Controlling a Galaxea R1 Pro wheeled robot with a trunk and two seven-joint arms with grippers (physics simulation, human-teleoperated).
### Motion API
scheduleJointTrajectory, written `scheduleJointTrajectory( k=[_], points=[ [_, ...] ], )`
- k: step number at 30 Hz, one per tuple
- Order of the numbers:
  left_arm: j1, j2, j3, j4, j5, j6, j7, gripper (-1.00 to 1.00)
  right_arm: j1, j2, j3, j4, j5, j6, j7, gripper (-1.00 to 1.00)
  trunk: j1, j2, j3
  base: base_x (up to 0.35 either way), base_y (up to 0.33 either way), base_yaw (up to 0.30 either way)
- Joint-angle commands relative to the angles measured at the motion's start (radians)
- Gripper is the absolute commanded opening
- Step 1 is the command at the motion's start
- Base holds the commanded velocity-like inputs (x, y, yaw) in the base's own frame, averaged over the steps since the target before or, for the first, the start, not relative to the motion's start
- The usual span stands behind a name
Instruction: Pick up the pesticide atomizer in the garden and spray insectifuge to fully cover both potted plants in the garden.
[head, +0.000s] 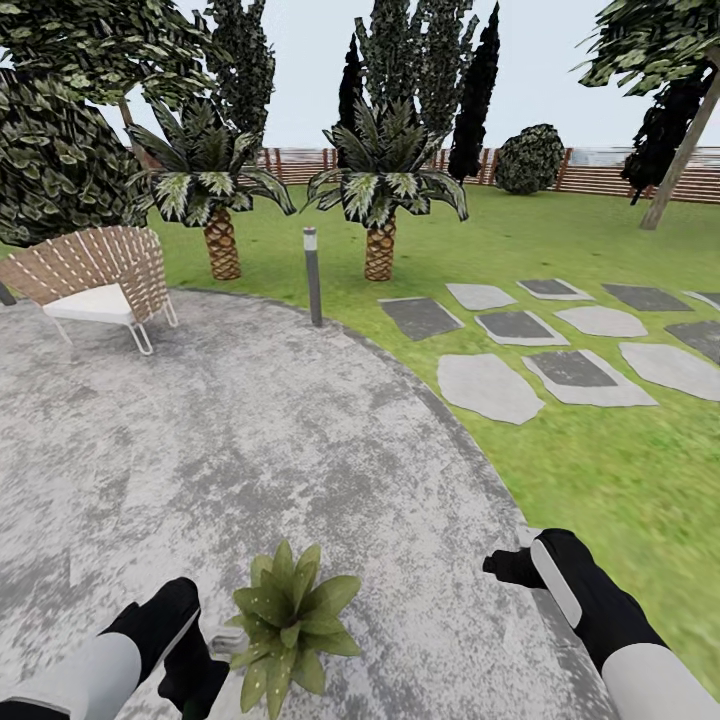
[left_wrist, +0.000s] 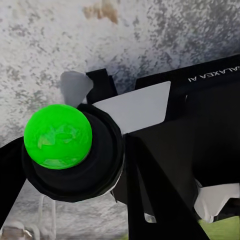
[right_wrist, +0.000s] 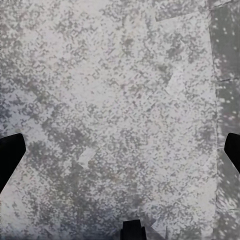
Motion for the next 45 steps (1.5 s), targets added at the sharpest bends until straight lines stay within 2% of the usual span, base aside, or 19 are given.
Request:
scheduleJointTrajectory(
  k=[1, 7, 18, 26, 38, 45],
  points=[
    [0.001, 0.001, -0.001, -0.002, -0.011, 0.002, -0.01, -1.0, -0.001, -0.001, 0.004, -0.001, -0.011, 0.003, -0.01, 1.0, 0.0, 0.0, -0.001, 0.0, 0.0, 0.0],
    [0.03, 0.0, -0.001, -0.001, -0.011, 0.002, -0.01, -1.0, -0.001, -0.001, 0.004, -0.001, -0.011, 0.003, -0.01, 1.0, 0.0, 0.0, -0.001, 0.0, 0.0, 0.0],
    [0.023, 0.001, -0.001, -0.004, -0.011, 0.003, -0.01, -1.0, -0.001, -0.001, 0.004, -0.001, -0.011, 0.003, -0.01, 1.0, 0.0, 0.0, -0.001, 0.0, 0.0, 0.0],
    [-0.04, 0.002, -0.001, -0.007, -0.009, 0.004, -0.01, -1.0, -0.001, -0.002, 0.003, -0.001, -0.011, 0.003, -0.01, 1.0, 0.0, 0.0, -0.001, 0.0, 0.0, 0.0],
    [-0.101, 0.003, -0.002, -0.008, -0.009, 0.004, -0.01, -1.0, -0.001, -0.002, 0.003, -0.001, -0.011, 0.003, -0.01, 1.0, 0.0, 0.0, -0.001, 0.0, 0.0, 0.0],
    [-0.109, 0.002, -0.002, -0.008, -0.009, 0.004, -0.01, -1.0, -0.001, -0.002, 0.002, -0.001, -0.011, 0.003, -0.01, 1.0, 0.0, 0.0, -0.001, 0.0, 0.0, 0.0]
  ],
)
